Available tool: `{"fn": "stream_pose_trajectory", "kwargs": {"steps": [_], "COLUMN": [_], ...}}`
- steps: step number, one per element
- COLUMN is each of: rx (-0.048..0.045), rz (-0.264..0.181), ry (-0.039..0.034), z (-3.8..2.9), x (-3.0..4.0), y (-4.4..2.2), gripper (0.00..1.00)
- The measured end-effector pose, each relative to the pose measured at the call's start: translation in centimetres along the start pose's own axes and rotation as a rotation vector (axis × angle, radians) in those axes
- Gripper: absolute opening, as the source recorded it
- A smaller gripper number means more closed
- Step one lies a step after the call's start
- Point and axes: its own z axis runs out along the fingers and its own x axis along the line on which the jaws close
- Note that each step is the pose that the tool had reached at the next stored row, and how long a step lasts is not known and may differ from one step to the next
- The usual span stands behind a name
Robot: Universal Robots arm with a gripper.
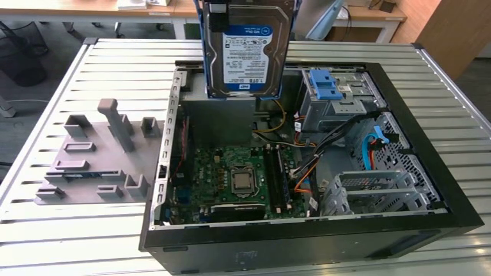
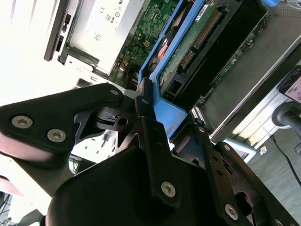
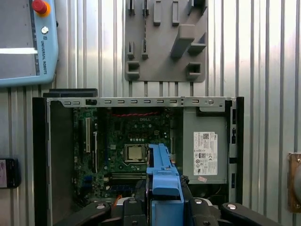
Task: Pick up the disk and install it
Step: 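Insert the disk into the insertion slot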
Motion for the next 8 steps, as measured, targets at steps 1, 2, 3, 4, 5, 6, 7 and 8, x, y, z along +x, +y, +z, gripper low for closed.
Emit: {"fn": "stream_pose_trajectory", "kwargs": {"steps": [1, 2, 3, 4, 5, 6, 7, 8], "rx": [-0.0001, -0.0001, -0.0001, 0.0000, 0.0000, -0.0001, 0.0000, -0.0001], "rz": [0.000, 0.000, 0.000, 0.000, 0.000, 0.000, 0.000, 0.000], "ry": [0.0002, 0.0003, 0.0003, 0.0002, 0.0003, 0.0003, 0.0002, 0.0003], "z": [-0.01, -0.01, -0.01, 0.00, -0.01, -0.01, 0.00, 0.00], "x": [0.07, 0.14, 0.22, 0.29, 0.33, 0.37, 0.40, 0.41], "y": [0.00, -0.01, -0.01, -0.01, -0.01, -0.01, -0.05, -0.15], "gripper": [0.36, 0.36, 0.36, 0.36, 0.36, 0.36, 0.36, 0.36]}}
